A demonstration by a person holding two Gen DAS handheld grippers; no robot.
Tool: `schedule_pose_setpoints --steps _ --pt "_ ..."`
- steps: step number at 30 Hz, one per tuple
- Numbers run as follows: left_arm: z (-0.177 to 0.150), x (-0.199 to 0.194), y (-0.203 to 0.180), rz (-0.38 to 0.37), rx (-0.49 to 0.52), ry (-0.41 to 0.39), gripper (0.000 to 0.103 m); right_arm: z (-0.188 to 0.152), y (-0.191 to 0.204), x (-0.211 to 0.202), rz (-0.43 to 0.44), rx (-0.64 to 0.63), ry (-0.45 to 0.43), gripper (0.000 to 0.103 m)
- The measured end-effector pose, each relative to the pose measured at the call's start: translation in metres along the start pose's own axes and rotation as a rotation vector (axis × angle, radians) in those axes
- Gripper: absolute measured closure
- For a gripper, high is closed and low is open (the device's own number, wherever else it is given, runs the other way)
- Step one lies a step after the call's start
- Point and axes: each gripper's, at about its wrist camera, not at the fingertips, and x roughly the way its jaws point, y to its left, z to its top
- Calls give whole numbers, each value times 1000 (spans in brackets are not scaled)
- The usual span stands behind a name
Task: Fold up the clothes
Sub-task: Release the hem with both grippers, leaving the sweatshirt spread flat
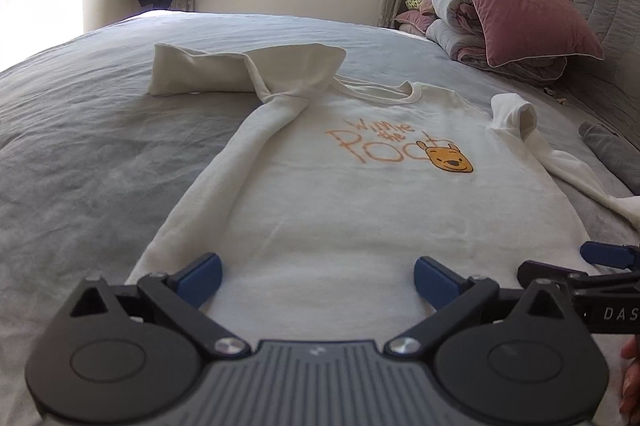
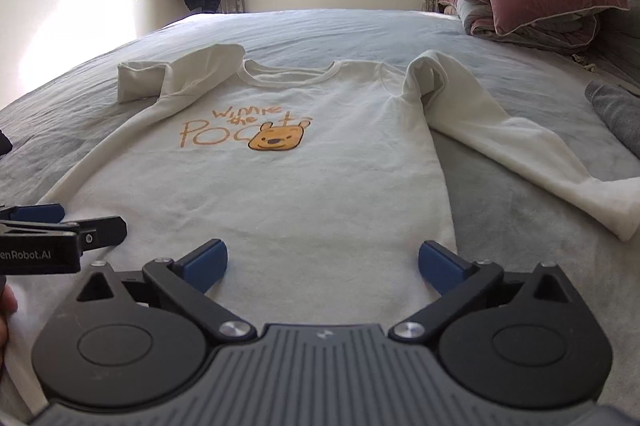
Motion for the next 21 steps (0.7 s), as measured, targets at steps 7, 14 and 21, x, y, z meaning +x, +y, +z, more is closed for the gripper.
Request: schedule_pose_setpoints --steps 7,14,21 --pt "-18 -18 8 -62 75 -1 0 -8 -2 -9 15 3 5 0" --pt "-29 -43 17 -115 135 21 0 -15 -6 -18 38 4 13 0" --pt "-9 -60 27 -121 138 47 1 -11 -23 -27 129 41 26 0"
